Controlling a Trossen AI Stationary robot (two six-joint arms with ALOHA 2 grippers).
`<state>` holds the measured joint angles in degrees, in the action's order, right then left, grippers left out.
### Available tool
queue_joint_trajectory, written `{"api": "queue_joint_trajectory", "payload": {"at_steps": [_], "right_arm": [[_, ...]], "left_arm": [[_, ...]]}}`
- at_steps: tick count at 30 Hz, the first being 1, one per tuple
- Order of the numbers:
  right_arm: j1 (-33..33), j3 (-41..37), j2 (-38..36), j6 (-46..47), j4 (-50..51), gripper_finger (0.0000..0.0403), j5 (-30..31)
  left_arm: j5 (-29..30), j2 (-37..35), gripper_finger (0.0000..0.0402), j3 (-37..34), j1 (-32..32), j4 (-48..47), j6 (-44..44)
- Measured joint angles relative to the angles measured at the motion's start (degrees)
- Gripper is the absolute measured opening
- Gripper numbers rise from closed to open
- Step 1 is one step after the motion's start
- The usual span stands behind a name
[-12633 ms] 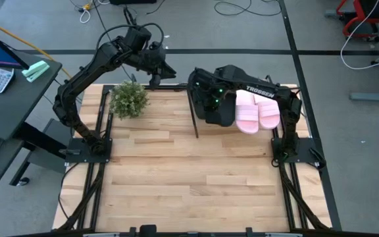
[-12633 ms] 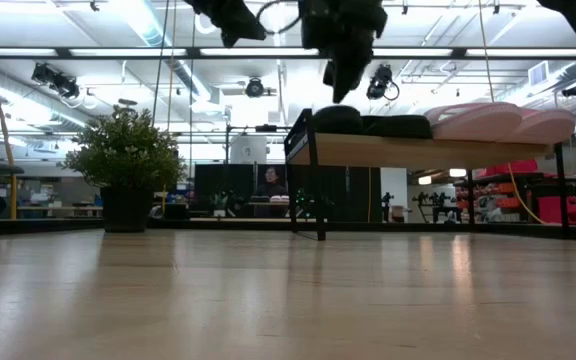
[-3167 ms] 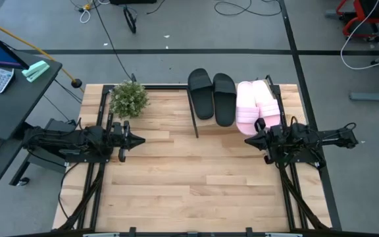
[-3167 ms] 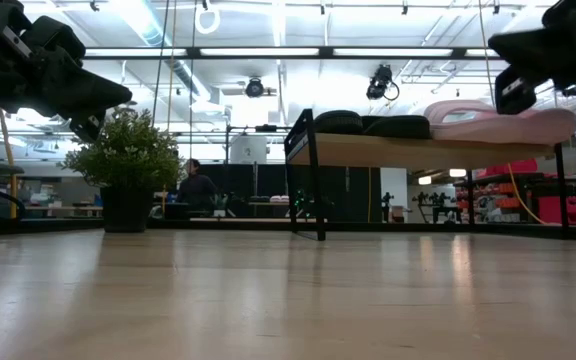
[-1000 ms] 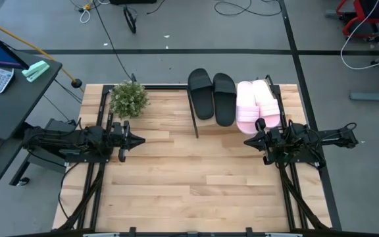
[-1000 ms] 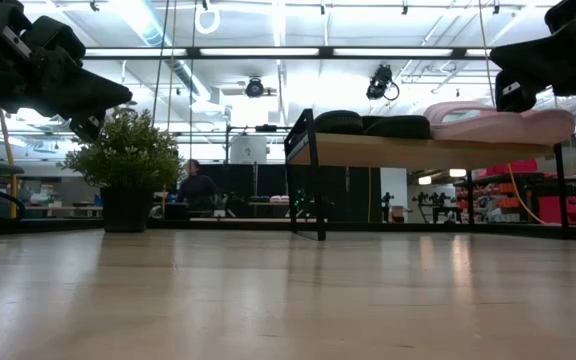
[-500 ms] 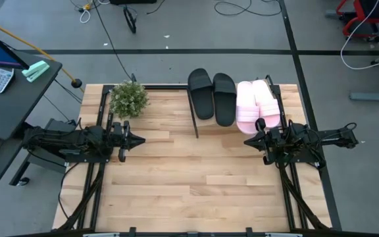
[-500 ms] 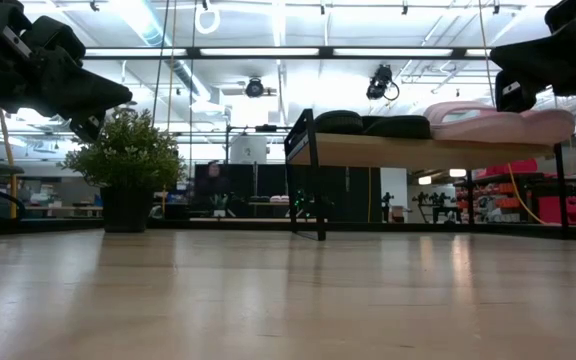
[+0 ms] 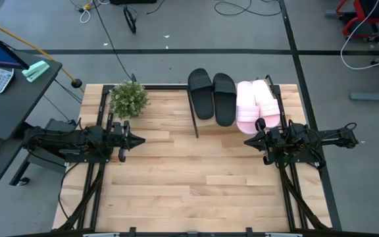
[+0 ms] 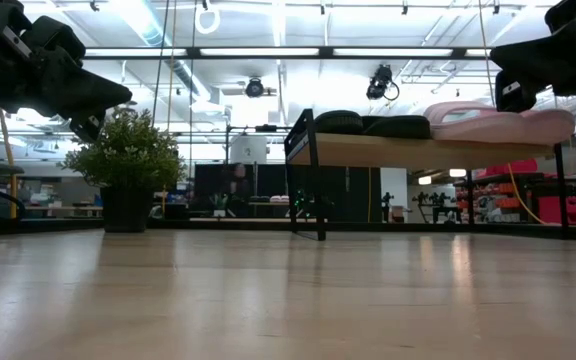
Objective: Pick and place slides into the shelf
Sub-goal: Return to Home Position
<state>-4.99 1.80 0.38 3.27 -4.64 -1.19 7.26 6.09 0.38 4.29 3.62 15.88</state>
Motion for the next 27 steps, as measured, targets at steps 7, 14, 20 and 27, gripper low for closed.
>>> {"api": "queue_joint_trajectory", "payload": {"at_steps": [7, 14, 20, 27], "right_arm": [[0.0, 0.0, 0.0, 0.0, 0.0, 0.0016, 0.0], [0.0, 0.0, 0.0, 0.0, 0.0, 0.0016, 0.0], [0.0, 0.0, 0.0, 0.0, 0.0, 0.0016, 0.0], [0.0, 0.0, 0.0, 0.0, 0.0, 0.0016, 0.0]], "left_arm": [[0.0, 0.0, 0.0035, 0.0, 0.0, 0.0, 0.0], [0.0, 0.0, 0.004, 0.0, 0.0, 0.0, 0.0], [0.0, 0.0, 0.0031, 0.0, 0.0, 0.0, 0.0], [0.0, 0.0, 0.0026, 0.0, 0.0, 0.0, 0.0]]}}
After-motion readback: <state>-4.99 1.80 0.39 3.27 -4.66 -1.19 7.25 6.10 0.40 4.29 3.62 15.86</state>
